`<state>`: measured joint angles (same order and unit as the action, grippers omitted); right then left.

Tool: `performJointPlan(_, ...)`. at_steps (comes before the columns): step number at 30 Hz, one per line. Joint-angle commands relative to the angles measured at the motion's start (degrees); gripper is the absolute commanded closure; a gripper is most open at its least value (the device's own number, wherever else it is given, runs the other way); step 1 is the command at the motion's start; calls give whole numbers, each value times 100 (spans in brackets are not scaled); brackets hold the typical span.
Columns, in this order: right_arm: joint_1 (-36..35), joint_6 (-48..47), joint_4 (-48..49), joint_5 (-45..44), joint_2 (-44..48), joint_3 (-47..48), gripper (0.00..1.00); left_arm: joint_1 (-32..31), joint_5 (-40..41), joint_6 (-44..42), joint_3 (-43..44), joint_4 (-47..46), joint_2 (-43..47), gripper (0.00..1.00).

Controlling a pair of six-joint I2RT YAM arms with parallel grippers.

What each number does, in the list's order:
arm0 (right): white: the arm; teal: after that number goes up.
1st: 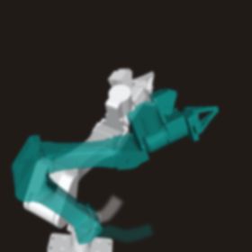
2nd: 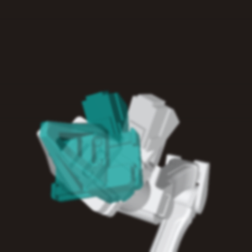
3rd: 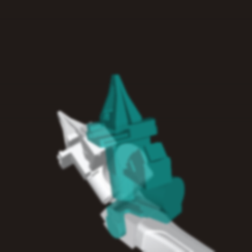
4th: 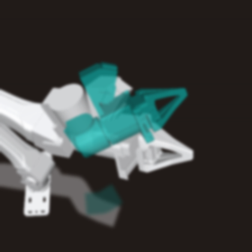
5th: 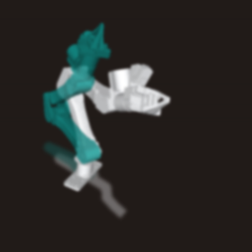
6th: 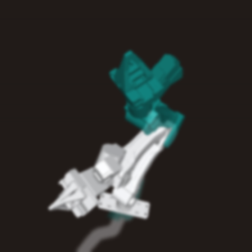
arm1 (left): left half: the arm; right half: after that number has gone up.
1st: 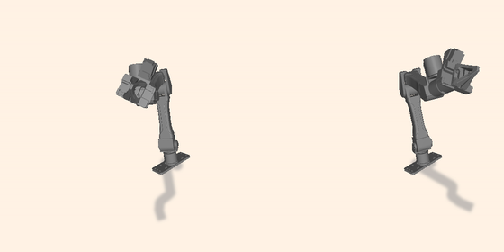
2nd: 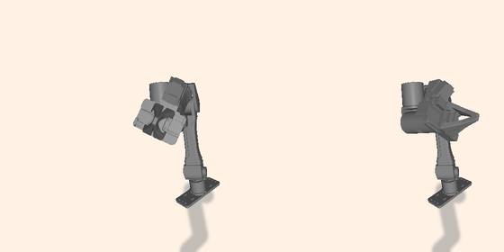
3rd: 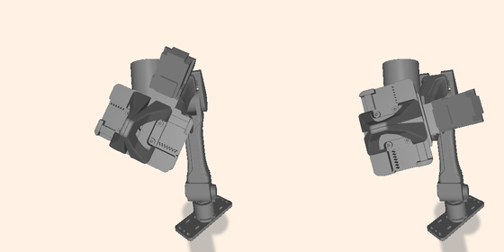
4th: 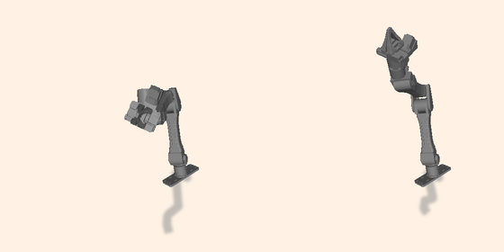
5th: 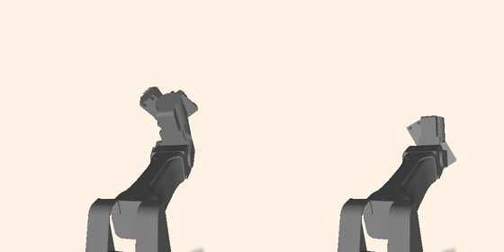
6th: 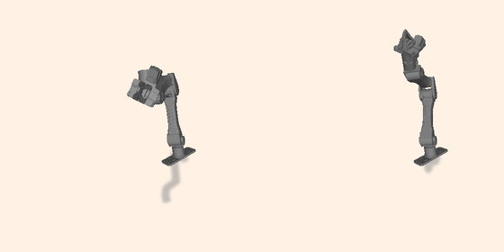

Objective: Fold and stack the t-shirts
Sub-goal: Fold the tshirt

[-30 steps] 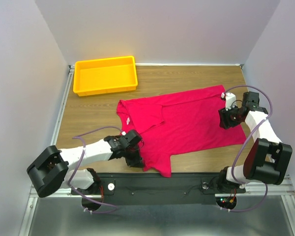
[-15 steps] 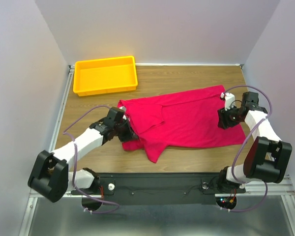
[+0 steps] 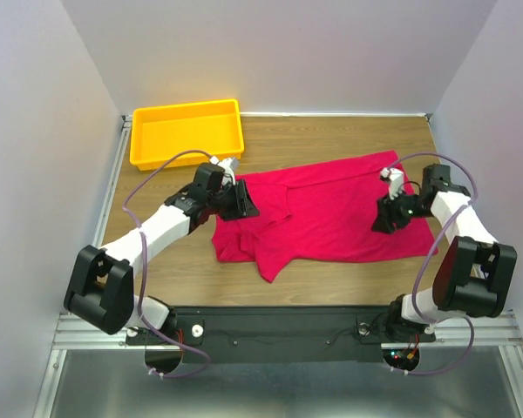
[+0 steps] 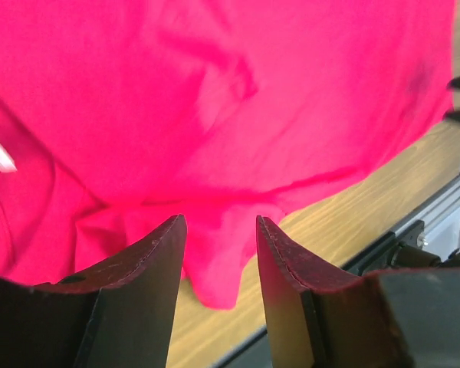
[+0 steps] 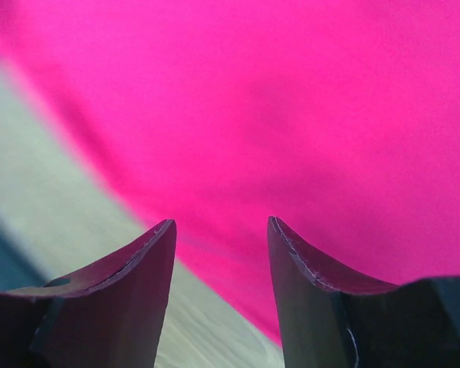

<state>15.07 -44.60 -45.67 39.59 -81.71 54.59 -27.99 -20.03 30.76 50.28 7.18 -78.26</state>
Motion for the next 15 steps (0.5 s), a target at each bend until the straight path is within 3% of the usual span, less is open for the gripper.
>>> performJointPlan(1,-1047,-1819,-1531,1619,24,473,43,48,218,-650,289,-7,451,46)
performJointPlan(3,-1549,-2078,-1577,1770,41,491,43,39,718,-756,289,108,819,46)
performJointPlan(4,-2221,-1949,-1437,1788,67,491,42,56,929,-773,263,213,986,44)
performJointPlan(6,-3336,-1344,-529,1483,181,492,42,65,1560,-713,27,231,1610,40)
performJointPlan(7,-3753,-636,-148,1229,208,474,41,65,1764,-521,-88,223,1856,32)
performJointPlan(9,-5014,-95,860,175,174,430,40,83,2327,-230,-481,214,2629,21)
performJointPlan(11,-5749,650,1392,-859,16,473,39,109,2660,225,-773,222,3400,10)
performJointPlan(15,-7076,1602,2289,-2074,-617,684,39,127,2899,806,-1458,458,4526,8)
